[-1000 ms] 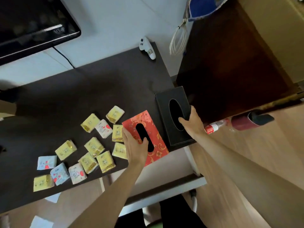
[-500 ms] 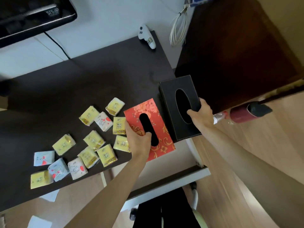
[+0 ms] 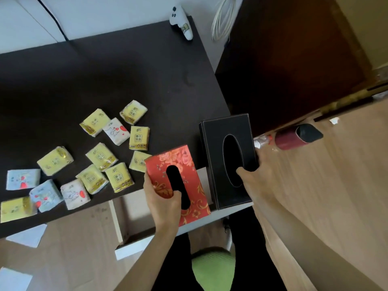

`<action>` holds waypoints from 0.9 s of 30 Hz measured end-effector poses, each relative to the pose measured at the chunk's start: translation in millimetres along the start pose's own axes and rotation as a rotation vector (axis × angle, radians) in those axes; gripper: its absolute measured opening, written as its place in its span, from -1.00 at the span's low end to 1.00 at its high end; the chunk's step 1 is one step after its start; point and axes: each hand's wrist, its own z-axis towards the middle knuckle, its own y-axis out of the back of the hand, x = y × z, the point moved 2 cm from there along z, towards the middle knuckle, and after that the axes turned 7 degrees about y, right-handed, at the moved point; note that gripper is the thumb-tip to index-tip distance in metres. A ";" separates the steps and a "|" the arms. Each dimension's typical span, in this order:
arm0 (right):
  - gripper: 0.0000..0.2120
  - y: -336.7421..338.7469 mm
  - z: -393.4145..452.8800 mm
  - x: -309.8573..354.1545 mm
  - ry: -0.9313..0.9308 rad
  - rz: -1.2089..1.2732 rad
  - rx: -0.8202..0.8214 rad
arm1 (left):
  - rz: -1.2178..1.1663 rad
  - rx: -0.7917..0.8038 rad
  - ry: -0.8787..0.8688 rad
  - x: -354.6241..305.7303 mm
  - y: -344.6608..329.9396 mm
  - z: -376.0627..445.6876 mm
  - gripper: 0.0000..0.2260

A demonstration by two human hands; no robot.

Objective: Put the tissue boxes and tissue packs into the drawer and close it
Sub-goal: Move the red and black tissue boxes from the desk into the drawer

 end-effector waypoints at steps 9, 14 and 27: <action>-0.42 -34.7 -2.5 -55.6 0.073 0.087 0.091 | -0.093 -0.124 -0.079 48.8 -21.9 -15.5 -0.20; -0.31 -34.1 -9.0 -81.9 0.097 0.123 0.102 | -0.100 -0.140 -0.084 69.1 -34.1 -27.3 -0.10; -0.28 -20.4 -47.9 -107.5 0.022 0.099 0.108 | -0.015 -0.025 0.030 105.0 -29.7 -45.3 -0.16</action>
